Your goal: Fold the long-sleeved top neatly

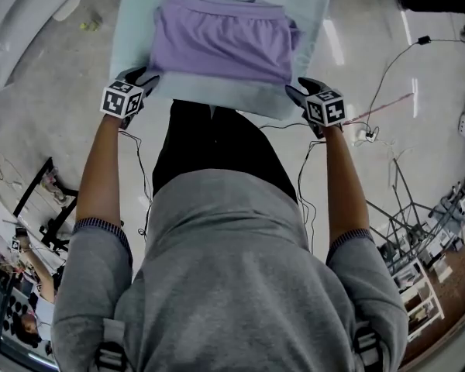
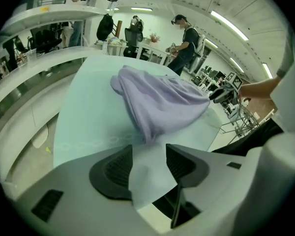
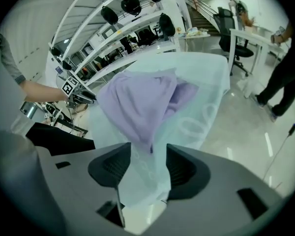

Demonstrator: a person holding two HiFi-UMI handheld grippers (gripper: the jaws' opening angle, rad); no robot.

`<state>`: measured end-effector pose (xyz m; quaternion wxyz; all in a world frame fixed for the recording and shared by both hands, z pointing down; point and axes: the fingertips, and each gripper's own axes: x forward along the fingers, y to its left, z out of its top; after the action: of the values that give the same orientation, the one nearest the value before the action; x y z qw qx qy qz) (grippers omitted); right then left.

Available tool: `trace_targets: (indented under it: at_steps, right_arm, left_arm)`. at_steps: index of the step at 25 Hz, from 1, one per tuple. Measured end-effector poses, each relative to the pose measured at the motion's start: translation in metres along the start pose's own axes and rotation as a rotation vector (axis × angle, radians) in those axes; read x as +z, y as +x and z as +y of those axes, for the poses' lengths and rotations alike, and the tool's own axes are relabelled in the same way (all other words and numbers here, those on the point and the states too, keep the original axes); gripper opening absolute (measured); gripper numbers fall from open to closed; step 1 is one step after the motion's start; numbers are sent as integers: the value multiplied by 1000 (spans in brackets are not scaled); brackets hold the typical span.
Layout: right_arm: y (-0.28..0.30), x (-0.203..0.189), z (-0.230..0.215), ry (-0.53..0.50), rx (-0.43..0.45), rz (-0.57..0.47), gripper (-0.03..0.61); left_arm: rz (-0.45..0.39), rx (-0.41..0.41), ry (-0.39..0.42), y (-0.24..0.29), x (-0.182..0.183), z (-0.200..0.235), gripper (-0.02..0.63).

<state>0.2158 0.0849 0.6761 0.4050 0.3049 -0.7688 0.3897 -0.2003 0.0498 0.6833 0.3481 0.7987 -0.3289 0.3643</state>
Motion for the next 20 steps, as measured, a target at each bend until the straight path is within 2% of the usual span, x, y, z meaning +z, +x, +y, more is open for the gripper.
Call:
trace_targets:
  at_steps: [2,5,13,17,20]
  right_arm:
    - [-12,9,-4,-46,-22,-5,257]
    - [-33,32,-2,-125,-27,-18,266]
    - [-42,110,32,-394,24,-11,268]
    - [-42,140,55,-468,37,-29,268]
    - [-42,171,76,-485,41,-78,268]
  left_arm:
    - [-28,13,-34,-9,2,1,246]
    - [-69,32,-73,-24,8,-3,253]
    - [-132,146,-158,-47,35,-5,259]
    - [-173,200,-226,-52,60,2,268]
    - [-210,225,-248,-52,87,10,275]
